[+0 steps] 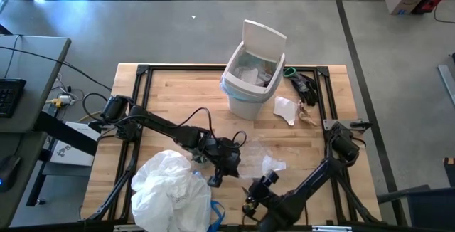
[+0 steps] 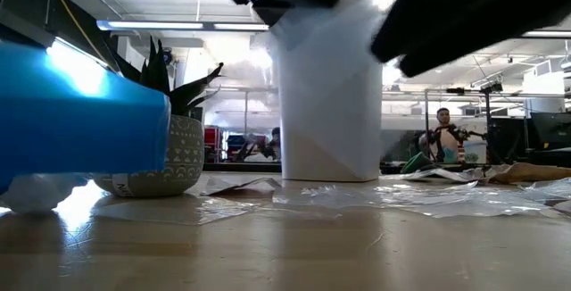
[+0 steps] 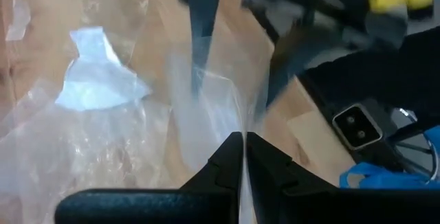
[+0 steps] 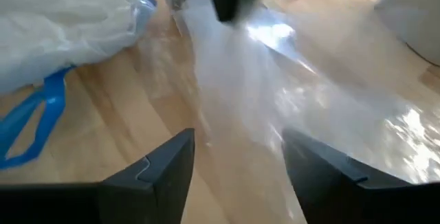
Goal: Place trash/remove bag and relplace
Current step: Put the transparent plastic into the trash bin
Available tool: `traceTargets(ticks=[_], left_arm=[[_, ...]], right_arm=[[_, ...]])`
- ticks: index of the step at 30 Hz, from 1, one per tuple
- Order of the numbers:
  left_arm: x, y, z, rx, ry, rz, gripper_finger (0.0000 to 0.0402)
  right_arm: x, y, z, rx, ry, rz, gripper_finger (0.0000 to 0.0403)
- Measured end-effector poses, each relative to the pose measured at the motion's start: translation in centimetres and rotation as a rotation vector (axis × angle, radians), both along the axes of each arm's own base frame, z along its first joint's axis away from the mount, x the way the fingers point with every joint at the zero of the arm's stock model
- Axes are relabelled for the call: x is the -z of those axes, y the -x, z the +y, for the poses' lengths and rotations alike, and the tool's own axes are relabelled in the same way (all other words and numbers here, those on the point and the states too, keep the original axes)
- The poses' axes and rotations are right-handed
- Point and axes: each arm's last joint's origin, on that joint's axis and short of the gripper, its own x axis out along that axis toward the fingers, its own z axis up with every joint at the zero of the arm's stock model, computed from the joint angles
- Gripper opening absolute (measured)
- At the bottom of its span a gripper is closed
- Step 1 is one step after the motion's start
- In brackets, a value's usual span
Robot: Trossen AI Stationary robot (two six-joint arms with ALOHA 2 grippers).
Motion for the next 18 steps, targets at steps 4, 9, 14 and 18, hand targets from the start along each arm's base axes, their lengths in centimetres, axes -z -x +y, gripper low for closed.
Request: traceTargets(ticks=[4, 9, 14, 18], left_arm=[[-0.2, -0.1, -0.3, 0.011, 0.014, -0.029, 0.0000], [-0.1, 0.0, -0.2, 0.004, 0.007, -0.006, 0.0000], [0.2, 0.1, -0.1, -0.022, -0.028, 0.012, 0.0000], [0.2, 0.1, 0.2, -0.038, -0.052, 0.008, 0.0000]], right_arm=[[0.0, -2.1, -1.0, -0.066, -0.051, 0.064, 0.0162], [0.2, -2.2, -1.9, -0.050, -0.057, 0.128, 0.0018], [0.4, -1.3, -1.3, -0.029, -0.106, 0.162, 0.0002], [0.4, -0.2, -0.3, -0.018, -0.131, 0.152, 0.0000]])
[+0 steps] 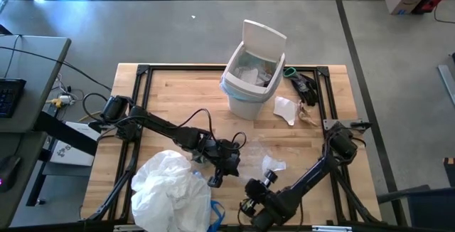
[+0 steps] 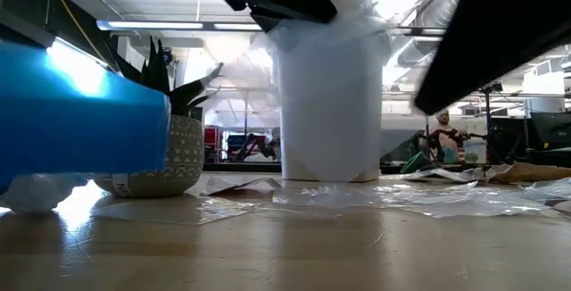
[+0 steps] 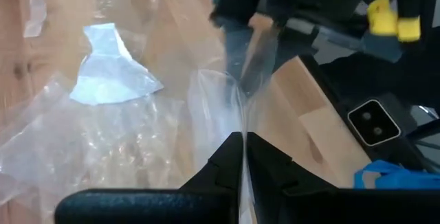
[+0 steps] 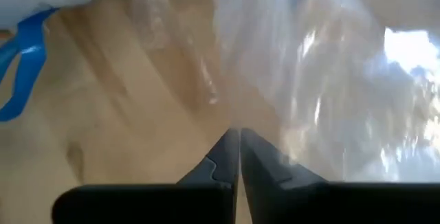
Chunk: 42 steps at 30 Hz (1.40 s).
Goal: Place trash/remove bag and relplace
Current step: Put the transparent plastic into the trash bin
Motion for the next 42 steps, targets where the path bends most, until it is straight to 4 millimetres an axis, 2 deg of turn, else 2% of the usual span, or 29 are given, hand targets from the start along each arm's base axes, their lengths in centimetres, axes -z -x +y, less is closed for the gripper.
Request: traceTargets(ticks=[6, 11, 14, 18, 28, 31, 35, 38, 42], left_arm=[[0.0, -0.2, 0.5, -0.007, 0.007, 0.001, 0.0000], [0.0, 0.0, 0.3, 0.045, 0.049, 0.014, 0.0000], [0.0, 0.0, 0.3, 0.045, 0.052, 0.017, 0.0000], [-0.1, -0.1, 0.3, 0.012, 0.066, 0.021, 0.0009], [-0.3, -0.1, 0.3, 0.000, 0.078, 0.015, 0.0083], [-0.3, -0.1, 0.3, -0.001, 0.068, 0.019, 0.0069], [-0.3, -0.1, 0.3, -0.005, 0.073, 0.023, 0.0030], [-0.2, 0.1, 0.3, -0.006, 0.078, 0.041, 0.0009], [0.1, 0.5, -0.2, -0.004, 0.077, 0.085, 0.0001]], right_arm=[[0.1, 2.6, 1.6, 0.053, -0.019, 0.010, 0.0000], [-0.2, 4.2, 2.4, 0.102, 0.051, -0.124, 0.0000], [-0.4, 4.3, 2.4, 0.109, 0.084, -0.182, 0.0003], [-0.3, 4.4, 2.2, 0.112, 0.088, -0.161, 0.0024], [-0.3, 4.5, 2.2, 0.115, 0.076, -0.127, 0.0066], [-0.3, 4.5, 2.2, 0.116, 0.073, -0.125, 0.0066], [-0.3, 4.3, 2.3, 0.117, 0.062, -0.148, 0.0067], [-0.3, 3.5, 2.5, 0.108, 0.014, -0.181, 0.0067], [-0.1, 1.9, 2.5, 0.036, -0.099, -0.086, 0.0067]])
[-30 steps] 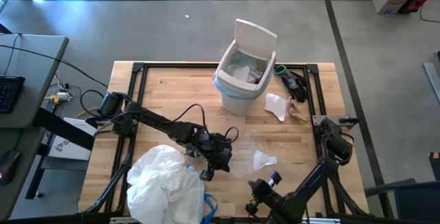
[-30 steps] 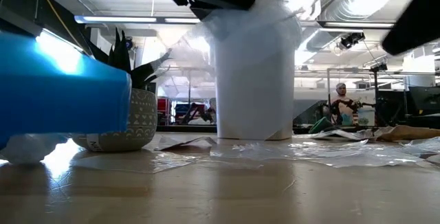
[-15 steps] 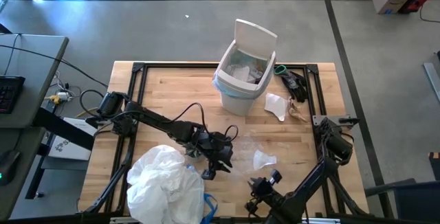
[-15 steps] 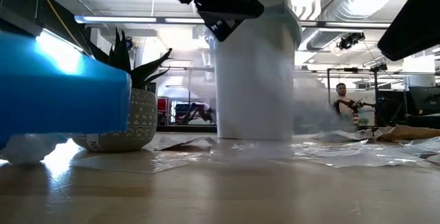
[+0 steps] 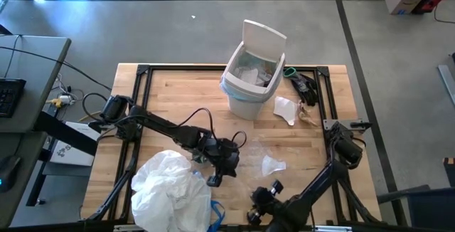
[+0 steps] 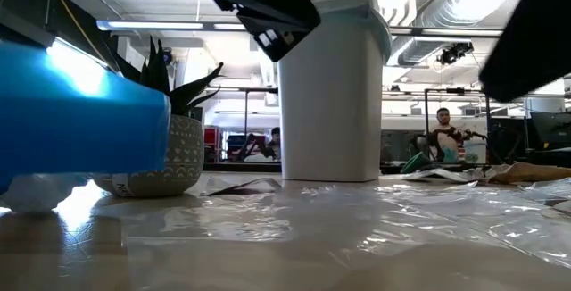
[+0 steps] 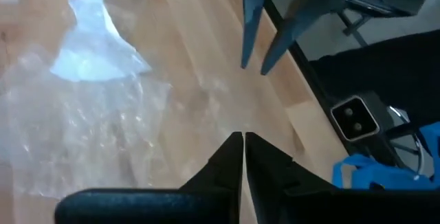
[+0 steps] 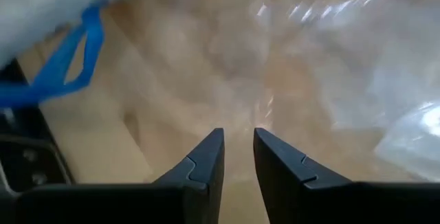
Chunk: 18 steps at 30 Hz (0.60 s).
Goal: Place trash/remove bag and relplace
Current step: Put the transparent plastic into the trash bin
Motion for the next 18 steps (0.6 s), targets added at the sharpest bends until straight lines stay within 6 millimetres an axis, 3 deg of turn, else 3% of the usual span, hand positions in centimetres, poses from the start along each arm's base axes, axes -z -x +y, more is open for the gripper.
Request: traceTargets(ticks=[10, 18], left_arm=[[2.4, 2.1, -2.4, 0.042, -0.012, 0.103, 0.0031], [4.7, 3.9, -3.7, -0.001, -0.042, 0.149, 0.0075]], right_arm=[[0.1, -3.4, -1.5, -0.091, -0.031, 0.003, 0.0067], [3.0, -7.4, -2.6, -0.264, -0.172, 0.056, 0.0067]])
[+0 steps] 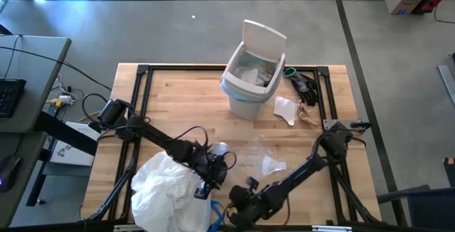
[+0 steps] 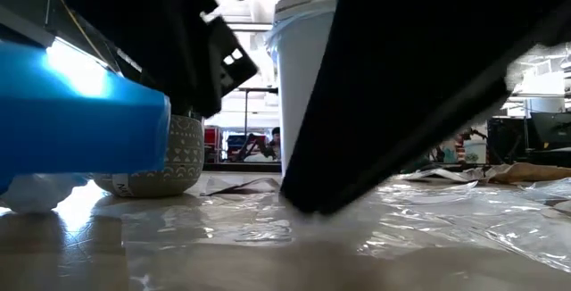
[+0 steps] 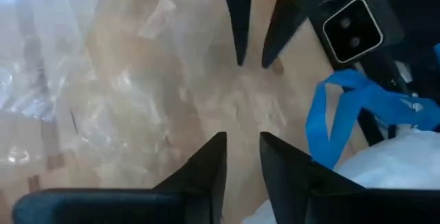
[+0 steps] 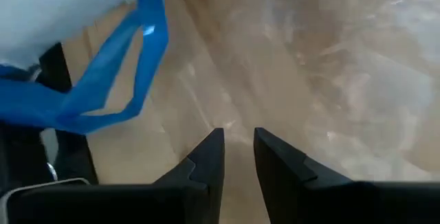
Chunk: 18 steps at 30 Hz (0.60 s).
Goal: Place trash/remove bag and relplace
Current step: Put the transparent plastic into the trash bin
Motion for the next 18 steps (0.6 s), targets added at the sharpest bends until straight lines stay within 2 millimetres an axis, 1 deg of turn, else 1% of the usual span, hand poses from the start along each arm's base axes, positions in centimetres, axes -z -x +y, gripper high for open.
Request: traceTargets(ticks=[2, 5, 10, 14, 16, 18], left_arm=[[0.5, 0.4, -0.2, -0.013, -0.021, 0.004, 0.0084], [0.6, 0.7, -0.5, -0.014, -0.025, 0.005, 0.0095], [0.8, 1.0, -0.7, -0.024, -0.039, 0.001, 0.0101], [0.6, 0.8, -0.8, -0.037, -0.045, -0.028, 0.0101], [0.5, 0.7, -0.9, -0.042, -0.041, -0.049, 0.0101], [0.4, 0.6, -0.9, -0.042, -0.036, -0.058, 0.0101]], right_arm=[[0.6, -0.5, -0.4, -0.021, 0.000, 0.018, 0.0067], [0.9, -0.7, -1.0, -0.033, 0.033, 0.044, 0.0067], [1.1, -0.4, -2.1, -0.057, 0.100, 0.132, 0.0067], [1.5, -0.3, -2.4, -0.097, 0.127, 0.179, 0.0067], [2.1, -0.4, -2.4, -0.118, 0.138, 0.196, 0.0065], [2.7, -0.4, -2.4, -0.144, 0.138, 0.210, 0.0051]])
